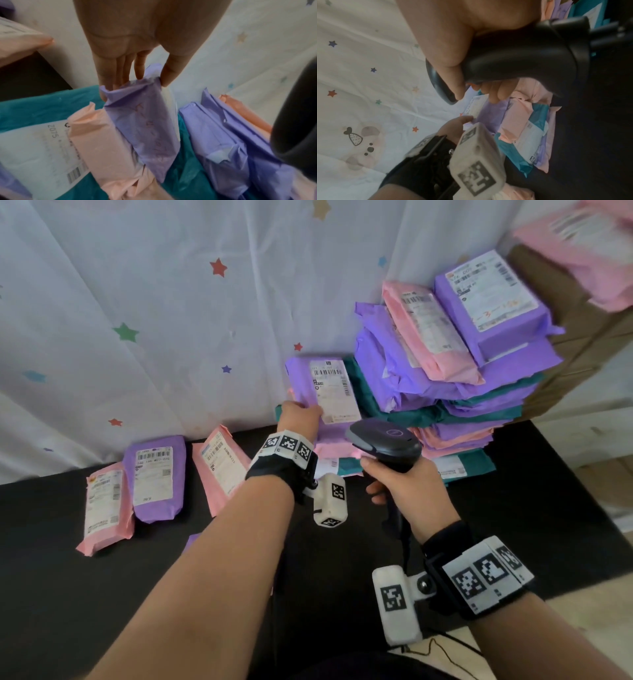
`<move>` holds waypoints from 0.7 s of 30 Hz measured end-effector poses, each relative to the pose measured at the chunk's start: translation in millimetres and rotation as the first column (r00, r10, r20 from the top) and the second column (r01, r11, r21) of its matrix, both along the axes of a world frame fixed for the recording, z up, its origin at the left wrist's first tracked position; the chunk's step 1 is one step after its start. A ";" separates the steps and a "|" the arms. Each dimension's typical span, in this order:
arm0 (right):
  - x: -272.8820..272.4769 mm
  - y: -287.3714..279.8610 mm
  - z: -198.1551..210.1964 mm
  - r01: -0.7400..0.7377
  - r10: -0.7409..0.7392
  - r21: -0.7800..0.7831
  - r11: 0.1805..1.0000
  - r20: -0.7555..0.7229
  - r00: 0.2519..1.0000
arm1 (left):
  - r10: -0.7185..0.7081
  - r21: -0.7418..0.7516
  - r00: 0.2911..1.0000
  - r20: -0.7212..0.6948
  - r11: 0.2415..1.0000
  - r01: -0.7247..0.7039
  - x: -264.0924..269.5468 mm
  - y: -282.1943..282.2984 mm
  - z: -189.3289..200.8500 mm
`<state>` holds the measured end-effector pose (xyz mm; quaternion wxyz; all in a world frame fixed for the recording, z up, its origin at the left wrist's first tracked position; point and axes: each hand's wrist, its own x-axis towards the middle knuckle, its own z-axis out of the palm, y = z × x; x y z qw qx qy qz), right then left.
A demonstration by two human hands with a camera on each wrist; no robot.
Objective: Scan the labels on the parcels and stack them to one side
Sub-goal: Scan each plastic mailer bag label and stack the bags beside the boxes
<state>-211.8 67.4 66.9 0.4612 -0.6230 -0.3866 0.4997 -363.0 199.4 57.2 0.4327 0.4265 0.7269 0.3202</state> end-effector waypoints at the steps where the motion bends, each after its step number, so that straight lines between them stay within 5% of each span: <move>1: 3.8 0.5 0.0 0.007 -0.007 -0.004 1.000 -0.001 1.000 | -0.024 -0.019 0.999 -0.037 1.000 0.023 4.2 3.7 -3.2; 9: 11.5 1.0 -3.3 0.018 -0.018 -0.021 1.000 -0.003 1.000 | -0.215 -0.029 0.946 -0.243 0.976 0.214 6.0 1.8 -16.1; 17: -0.6 2.7 -22.0 0.003 -0.002 -0.022 1.000 0.027 1.000 | -0.029 0.145 0.966 -0.257 0.987 0.069 -38.9 -61.5 -17.1; 21: -17.0 1.2 -35.7 -0.051 0.051 -0.047 0.998 0.010 0.999 | -0.028 0.001 0.940 -0.341 1.000 0.030 -81.3 -112.4 -34.9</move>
